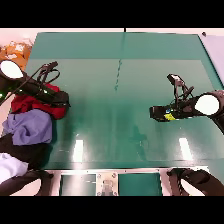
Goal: Fold the shirts.
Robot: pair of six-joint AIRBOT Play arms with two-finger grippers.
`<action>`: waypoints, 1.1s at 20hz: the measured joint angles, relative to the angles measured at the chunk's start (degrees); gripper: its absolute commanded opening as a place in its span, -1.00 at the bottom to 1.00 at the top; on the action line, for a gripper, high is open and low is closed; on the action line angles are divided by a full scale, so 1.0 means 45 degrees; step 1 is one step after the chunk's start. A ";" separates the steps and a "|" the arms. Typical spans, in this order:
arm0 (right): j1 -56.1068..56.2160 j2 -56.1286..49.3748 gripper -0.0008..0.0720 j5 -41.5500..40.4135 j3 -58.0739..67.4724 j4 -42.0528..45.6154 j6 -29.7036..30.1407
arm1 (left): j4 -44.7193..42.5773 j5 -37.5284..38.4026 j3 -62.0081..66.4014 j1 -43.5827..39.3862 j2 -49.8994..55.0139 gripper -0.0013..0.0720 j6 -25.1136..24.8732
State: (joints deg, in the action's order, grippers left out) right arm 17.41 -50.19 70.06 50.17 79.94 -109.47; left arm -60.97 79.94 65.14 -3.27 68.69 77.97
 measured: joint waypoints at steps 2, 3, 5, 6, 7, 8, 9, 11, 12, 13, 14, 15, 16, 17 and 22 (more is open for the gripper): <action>0.0000 0.0000 -0.93 -0.0005 -0.0029 0.0000 0.0000 | 0.0000 0.0000 -0.0010 0.0000 0.0000 -0.91 0.0000; 0.0000 0.0000 -0.93 0.0000 -0.0053 0.0000 0.0000 | 0.0000 0.0000 -0.0010 0.0000 0.0000 -0.91 0.0000; 0.0000 0.0000 -0.93 -0.0005 -0.0092 0.0000 0.0000 | 0.0000 0.0000 -0.0010 0.0000 0.0000 -0.91 0.0000; 0.0000 0.0000 -0.93 -0.0005 -0.0097 0.0000 0.0000 | 0.0000 0.0000 -0.0010 0.0000 0.0000 -0.91 0.0000; 0.0000 0.0000 -0.93 -0.0005 -0.0107 0.0000 0.0000 | 0.0000 0.0000 -0.0010 0.0000 0.0000 -0.91 0.0000; 0.0000 0.0000 -0.93 -0.0005 -0.0112 0.0000 0.0000 | 0.0005 0.0000 -0.0010 0.0000 0.0000 -0.91 0.0000; 0.0000 0.0000 -0.93 -0.0005 -0.0117 0.0000 0.0000 | 0.0005 0.0000 -0.0010 0.0000 0.0000 -0.91 0.0000; 0.0000 0.0000 -0.93 -0.0010 -0.0117 0.0000 0.0000 | 0.0005 0.0000 -0.0010 0.0000 0.0000 -0.91 0.0000; 0.0000 0.0000 -0.93 -0.0010 -0.0117 0.0000 0.0000 | 0.0005 0.0000 -0.0010 0.0000 0.0000 -0.91 -0.0005; 0.0000 0.0000 -0.93 -0.0034 -0.0117 0.0000 0.0000 | 0.0005 0.0000 -0.0010 0.0000 0.0000 -0.91 -0.0005; 0.0000 0.0000 -0.93 -0.0136 -0.0117 0.0000 0.0000 | 0.0005 -0.0005 -0.0010 0.0000 0.0000 -0.91 -0.0005; 0.0000 0.0000 -0.93 -0.0277 -0.0117 0.0000 0.0000 | 0.0015 -0.0053 -0.0010 0.0000 0.0000 -0.91 -0.0005; 0.0000 0.0000 -0.93 -0.0359 -0.0121 0.0000 0.0000 | 0.0073 -0.0291 -0.0010 0.0000 0.0000 -0.91 -0.0005; 0.0000 0.0000 -0.93 -0.0437 -0.0121 -0.0005 0.0000 | 0.0141 -0.0593 -0.0010 0.0000 0.0000 -0.91 -0.0005; 0.0000 0.0000 -0.92 -0.1219 -0.0282 -0.0005 0.0000 | -0.0034 -0.2419 -0.0010 -0.0010 0.0000 0.17 -0.0015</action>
State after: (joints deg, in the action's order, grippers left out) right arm 17.41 -50.19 64.58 48.90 79.92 -109.47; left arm -61.12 69.06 65.10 -3.31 68.69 77.91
